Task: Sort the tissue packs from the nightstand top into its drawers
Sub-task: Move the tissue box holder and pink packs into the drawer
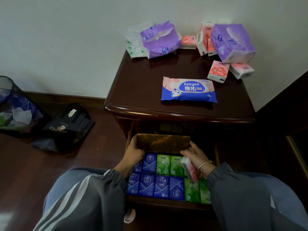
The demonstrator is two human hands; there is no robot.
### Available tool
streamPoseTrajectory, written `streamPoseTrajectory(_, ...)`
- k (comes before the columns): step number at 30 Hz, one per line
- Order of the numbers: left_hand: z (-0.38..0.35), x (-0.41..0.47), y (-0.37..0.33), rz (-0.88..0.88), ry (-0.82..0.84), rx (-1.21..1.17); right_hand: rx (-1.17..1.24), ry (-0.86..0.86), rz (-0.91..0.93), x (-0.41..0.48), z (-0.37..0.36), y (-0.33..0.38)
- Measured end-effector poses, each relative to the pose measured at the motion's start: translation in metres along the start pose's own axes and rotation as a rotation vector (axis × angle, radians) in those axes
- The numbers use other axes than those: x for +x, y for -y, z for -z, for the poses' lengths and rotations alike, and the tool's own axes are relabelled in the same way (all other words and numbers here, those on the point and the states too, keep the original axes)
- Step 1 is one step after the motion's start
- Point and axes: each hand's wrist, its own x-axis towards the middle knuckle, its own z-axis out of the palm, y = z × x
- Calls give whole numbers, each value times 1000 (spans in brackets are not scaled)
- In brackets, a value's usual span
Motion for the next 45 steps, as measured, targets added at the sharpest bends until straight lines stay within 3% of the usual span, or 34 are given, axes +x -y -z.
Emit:
streamPoseTrajectory(7, 1, 3, 3, -70, -37, 176, -1, 44, -16, 6, -1, -10)
streamPoseTrajectory(12, 4, 0, 1, -81, 23, -55, 73, 17, -66, 10, 6, -9)
streamPoseTrajectory(21, 11, 4, -6, -107, -13, 313, 44, -11, -42, 17, 1, 0)
streamPoseTrajectory(39, -9, -25, 30, -37, 148, 1369, -48, 60, -68, 22, -7, 0)
streamPoseTrajectory(42, -7, -29, 32, -5, 183, 1439, -111, 83, -85, 23, -2, -4)
streamPoseTrajectory(45, -2, -24, 32, -62, 110, 1307, -139, 84, -88, 22, 4, -6)
